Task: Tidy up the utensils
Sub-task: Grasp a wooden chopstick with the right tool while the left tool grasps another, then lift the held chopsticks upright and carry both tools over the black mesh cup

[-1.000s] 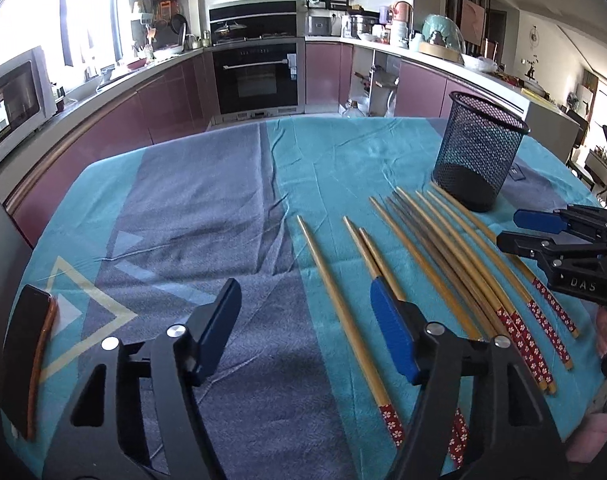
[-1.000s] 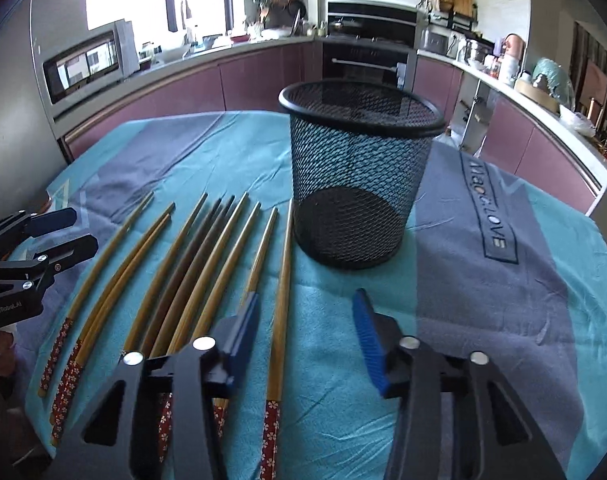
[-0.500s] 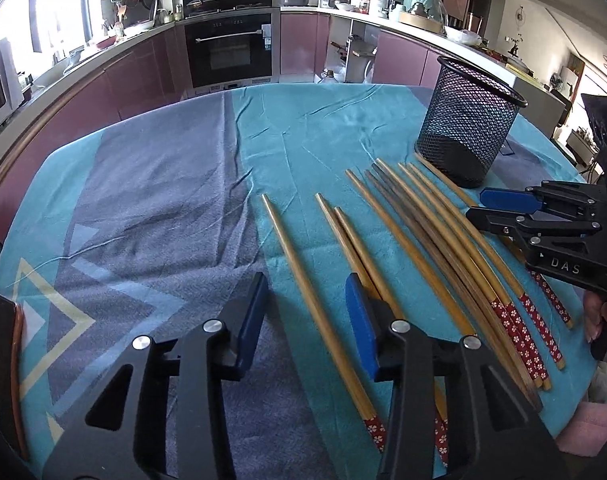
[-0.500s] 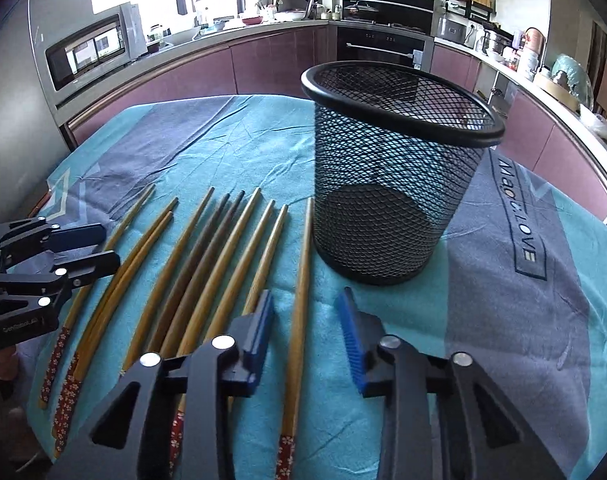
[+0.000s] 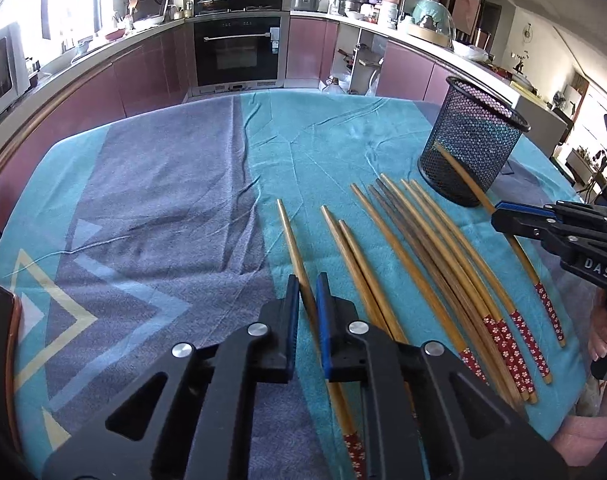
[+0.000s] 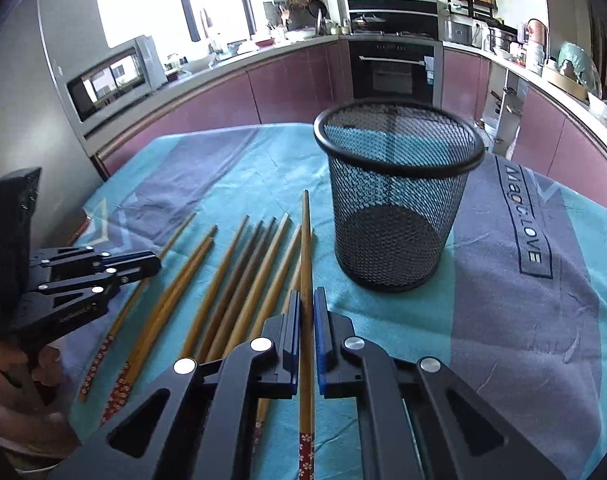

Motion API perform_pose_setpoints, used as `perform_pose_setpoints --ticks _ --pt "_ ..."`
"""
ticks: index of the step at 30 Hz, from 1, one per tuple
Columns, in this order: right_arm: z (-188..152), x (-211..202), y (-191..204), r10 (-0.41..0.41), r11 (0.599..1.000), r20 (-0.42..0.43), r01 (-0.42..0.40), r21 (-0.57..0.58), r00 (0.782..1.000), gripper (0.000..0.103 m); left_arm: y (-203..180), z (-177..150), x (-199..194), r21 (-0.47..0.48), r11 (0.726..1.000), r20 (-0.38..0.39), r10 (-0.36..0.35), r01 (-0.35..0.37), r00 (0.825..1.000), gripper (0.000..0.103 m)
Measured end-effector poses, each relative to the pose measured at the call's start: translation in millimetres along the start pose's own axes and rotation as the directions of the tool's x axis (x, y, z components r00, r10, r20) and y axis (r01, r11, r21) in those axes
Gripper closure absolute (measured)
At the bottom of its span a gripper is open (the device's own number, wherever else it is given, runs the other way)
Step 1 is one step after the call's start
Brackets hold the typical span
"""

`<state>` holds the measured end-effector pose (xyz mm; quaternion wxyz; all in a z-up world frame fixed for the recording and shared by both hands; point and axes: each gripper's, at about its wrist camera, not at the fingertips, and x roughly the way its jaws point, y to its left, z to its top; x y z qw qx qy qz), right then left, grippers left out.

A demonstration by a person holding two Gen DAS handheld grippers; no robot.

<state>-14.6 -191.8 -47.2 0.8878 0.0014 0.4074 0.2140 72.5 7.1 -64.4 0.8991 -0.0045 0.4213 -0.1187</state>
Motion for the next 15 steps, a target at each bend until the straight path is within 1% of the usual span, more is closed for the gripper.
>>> perform_pose_setpoints --ticks 5,9,13,15 --pt "6 -27 0 0.052 0.999 0.066 -0.052 -0.003 0.997 0.098 5 9 -22 -0.02 0.999 0.047 -0.033 0.033 0.998 0.095" --pt "15 -51 -2 0.075 0.997 0.136 -0.075 -0.004 0.988 0.098 5 21 -50 -0.011 0.997 0.11 -0.079 0.081 0.991 0.096" --pt "26 -75 -8 0.098 0.995 0.208 -0.1 -0.001 0.973 0.098 -1 35 -79 0.014 0.989 0.169 -0.145 0.145 0.975 0.096" --pt "32 -85 -10 0.1 0.995 0.243 -0.102 -0.004 0.965 0.098 -5 44 -91 0.03 0.982 0.197 -0.187 0.185 0.962 0.096"
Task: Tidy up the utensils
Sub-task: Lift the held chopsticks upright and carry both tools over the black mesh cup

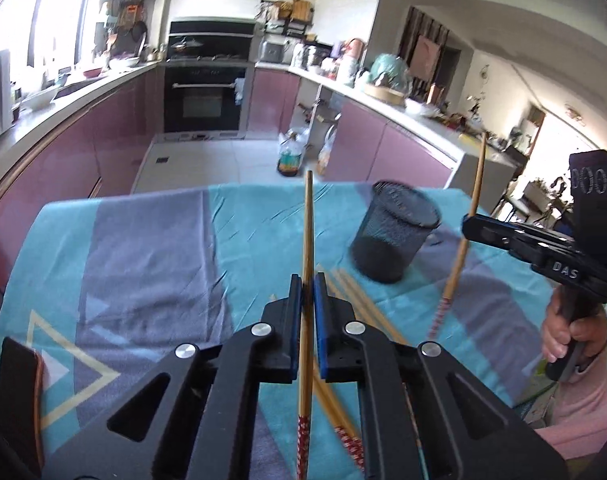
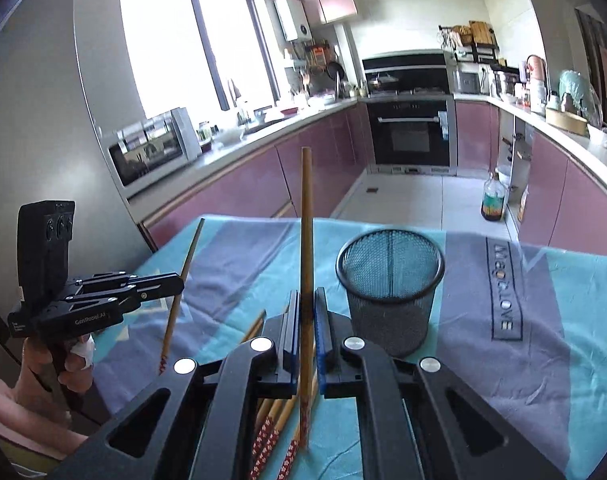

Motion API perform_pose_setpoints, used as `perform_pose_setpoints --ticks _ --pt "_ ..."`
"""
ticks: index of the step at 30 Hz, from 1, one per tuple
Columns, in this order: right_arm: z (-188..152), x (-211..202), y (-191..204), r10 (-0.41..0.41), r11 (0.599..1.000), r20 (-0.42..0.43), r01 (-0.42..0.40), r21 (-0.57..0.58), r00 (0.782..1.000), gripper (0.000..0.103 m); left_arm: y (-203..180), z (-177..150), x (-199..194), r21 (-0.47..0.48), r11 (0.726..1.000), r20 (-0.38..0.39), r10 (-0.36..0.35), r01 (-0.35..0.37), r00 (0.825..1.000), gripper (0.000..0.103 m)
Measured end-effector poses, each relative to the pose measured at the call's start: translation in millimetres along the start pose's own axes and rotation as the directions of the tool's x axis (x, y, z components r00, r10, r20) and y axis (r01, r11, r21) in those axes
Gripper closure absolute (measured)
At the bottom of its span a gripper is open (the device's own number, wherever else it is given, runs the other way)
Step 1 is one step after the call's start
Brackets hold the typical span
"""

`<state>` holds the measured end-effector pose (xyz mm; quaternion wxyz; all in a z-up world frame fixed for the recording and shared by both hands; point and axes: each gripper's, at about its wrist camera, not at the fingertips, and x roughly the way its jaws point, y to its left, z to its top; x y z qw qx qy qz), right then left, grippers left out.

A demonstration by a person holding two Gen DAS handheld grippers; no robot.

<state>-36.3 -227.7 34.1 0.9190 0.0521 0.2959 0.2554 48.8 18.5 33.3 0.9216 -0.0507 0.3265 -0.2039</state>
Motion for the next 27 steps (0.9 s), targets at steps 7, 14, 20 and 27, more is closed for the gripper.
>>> perform_pose_setpoints --ticks 7,14,20,27 --pt "31 -16 -6 0.012 1.0 0.096 -0.011 -0.009 0.995 0.098 -19 46 -22 0.04 0.997 0.1 -0.074 0.07 0.992 0.096" --pt "62 -25 -11 0.011 0.999 0.153 -0.004 -0.045 0.988 0.098 -44 95 -26 0.064 0.99 0.161 -0.138 0.129 0.977 0.096" --pt "82 -34 -26 0.0 0.999 0.196 0.007 -0.037 0.981 0.098 -69 136 -26 0.095 0.98 0.196 -0.191 0.175 0.962 0.097" --pt "93 -31 -45 -0.02 1.0 0.217 0.024 -0.019 0.976 0.098 -101 176 -28 0.131 0.969 0.23 -0.234 0.208 0.945 0.097"
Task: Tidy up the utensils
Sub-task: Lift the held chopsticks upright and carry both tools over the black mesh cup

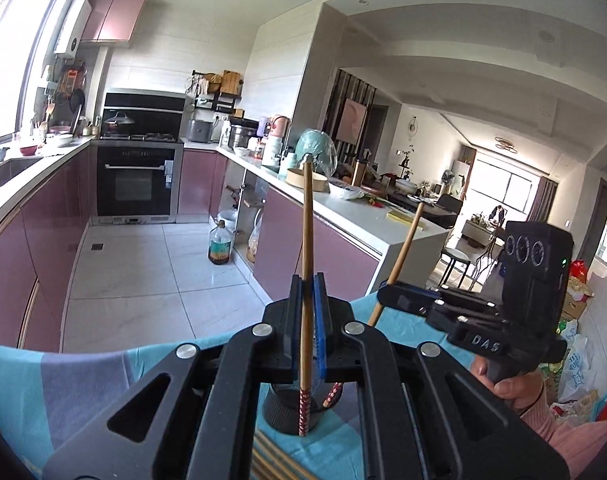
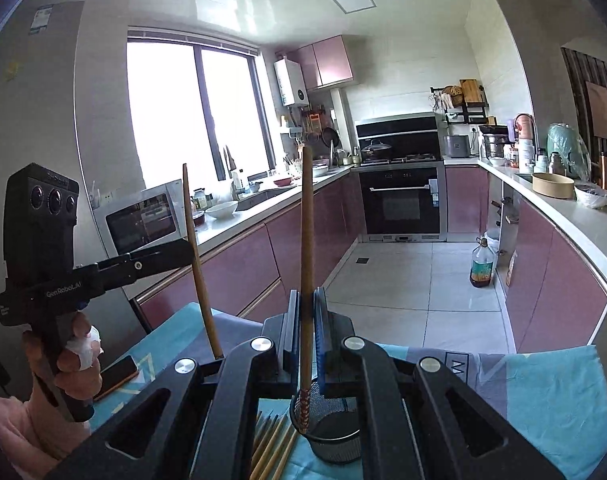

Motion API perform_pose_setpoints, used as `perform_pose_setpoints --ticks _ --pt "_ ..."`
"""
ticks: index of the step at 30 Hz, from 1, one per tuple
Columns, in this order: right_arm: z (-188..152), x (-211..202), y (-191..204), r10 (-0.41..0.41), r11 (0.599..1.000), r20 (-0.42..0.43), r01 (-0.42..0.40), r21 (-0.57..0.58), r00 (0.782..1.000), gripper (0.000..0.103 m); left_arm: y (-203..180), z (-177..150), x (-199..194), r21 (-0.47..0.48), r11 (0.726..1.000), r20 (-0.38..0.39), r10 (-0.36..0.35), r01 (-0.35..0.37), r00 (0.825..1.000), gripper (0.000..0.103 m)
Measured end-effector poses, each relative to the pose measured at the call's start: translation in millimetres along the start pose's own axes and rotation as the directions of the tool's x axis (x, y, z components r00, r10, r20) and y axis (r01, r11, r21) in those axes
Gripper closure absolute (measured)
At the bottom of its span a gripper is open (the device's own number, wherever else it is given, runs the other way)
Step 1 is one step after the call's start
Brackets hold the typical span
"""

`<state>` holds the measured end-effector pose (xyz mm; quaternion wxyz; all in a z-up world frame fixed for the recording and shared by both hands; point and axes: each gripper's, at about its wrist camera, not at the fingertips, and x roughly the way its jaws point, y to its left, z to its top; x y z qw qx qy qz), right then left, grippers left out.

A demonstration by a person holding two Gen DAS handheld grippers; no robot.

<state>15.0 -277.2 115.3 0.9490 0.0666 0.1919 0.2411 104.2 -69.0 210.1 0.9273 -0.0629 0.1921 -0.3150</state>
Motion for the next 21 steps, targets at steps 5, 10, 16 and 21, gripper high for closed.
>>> perform_pose_setpoints --ticks 5,10,16,21 --pt "-7 17 -9 -0.028 0.999 -0.03 0.029 0.013 0.999 0.098 -7 13 26 -0.017 0.999 -0.011 -0.028 0.028 1.0 0.097" --pt "-21 34 -17 -0.035 0.999 -0.094 0.038 0.028 0.995 0.098 -8 -1 64 -0.029 0.999 -0.103 -0.031 0.028 0.994 0.097" --pt "-32 57 -25 -0.026 0.998 -0.198 0.035 0.043 0.98 0.098 14 -41 100 -0.05 0.999 -0.219 -0.028 0.017 0.975 0.102" --pt "-38 73 -27 -0.034 0.998 -0.261 0.047 0.042 0.965 0.097 31 -61 117 -0.048 0.999 -0.265 -0.013 0.001 0.964 0.102"
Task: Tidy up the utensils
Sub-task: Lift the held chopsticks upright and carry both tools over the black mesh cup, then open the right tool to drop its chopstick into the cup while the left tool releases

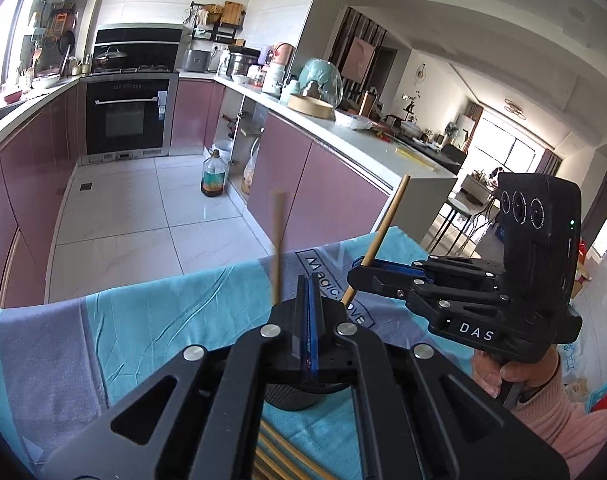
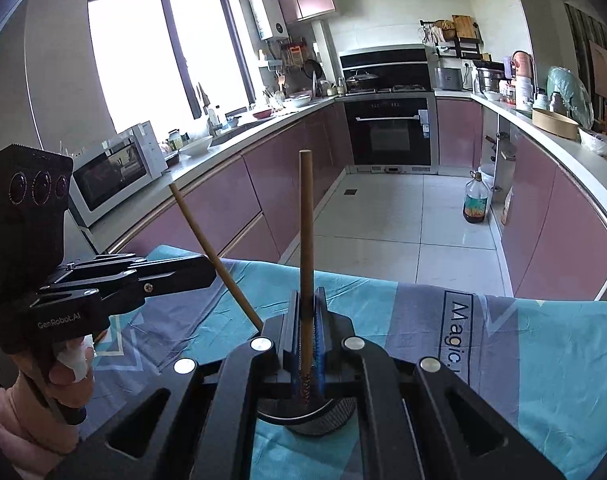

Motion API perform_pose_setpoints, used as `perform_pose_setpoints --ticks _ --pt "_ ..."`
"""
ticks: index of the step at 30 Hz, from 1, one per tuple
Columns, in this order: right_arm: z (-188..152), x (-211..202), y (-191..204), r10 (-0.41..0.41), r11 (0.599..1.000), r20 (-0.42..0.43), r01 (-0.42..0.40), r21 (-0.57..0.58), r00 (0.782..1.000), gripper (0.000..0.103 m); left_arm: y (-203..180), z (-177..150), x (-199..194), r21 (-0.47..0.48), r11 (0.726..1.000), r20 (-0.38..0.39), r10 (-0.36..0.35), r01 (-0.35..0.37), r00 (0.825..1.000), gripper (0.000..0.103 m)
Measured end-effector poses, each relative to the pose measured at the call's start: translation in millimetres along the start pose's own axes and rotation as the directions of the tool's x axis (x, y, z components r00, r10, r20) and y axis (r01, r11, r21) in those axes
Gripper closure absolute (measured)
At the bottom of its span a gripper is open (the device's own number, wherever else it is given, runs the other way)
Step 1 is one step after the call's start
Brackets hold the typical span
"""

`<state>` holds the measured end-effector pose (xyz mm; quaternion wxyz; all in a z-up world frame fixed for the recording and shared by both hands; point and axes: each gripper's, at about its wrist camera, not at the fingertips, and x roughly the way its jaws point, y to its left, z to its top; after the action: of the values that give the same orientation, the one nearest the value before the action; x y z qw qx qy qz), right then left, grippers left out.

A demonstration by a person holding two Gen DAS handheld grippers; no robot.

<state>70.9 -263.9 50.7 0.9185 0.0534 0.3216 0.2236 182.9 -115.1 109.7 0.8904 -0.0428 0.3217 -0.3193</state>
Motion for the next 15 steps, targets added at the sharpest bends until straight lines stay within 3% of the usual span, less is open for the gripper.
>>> perform_pose_setpoints --ticks 8,15 --pt "2 22 -12 -0.035 0.999 -0.028 0.036 0.027 0.999 0.096 27 -14 24 -0.011 0.999 -0.03 0.034 -0.034 0.999 0.102" --pt "-1 19 -8 -0.069 0.997 0.028 0.068 0.032 0.997 0.081 28 -17 26 0.001 0.998 -0.018 0.058 -0.058 0.998 0.097"
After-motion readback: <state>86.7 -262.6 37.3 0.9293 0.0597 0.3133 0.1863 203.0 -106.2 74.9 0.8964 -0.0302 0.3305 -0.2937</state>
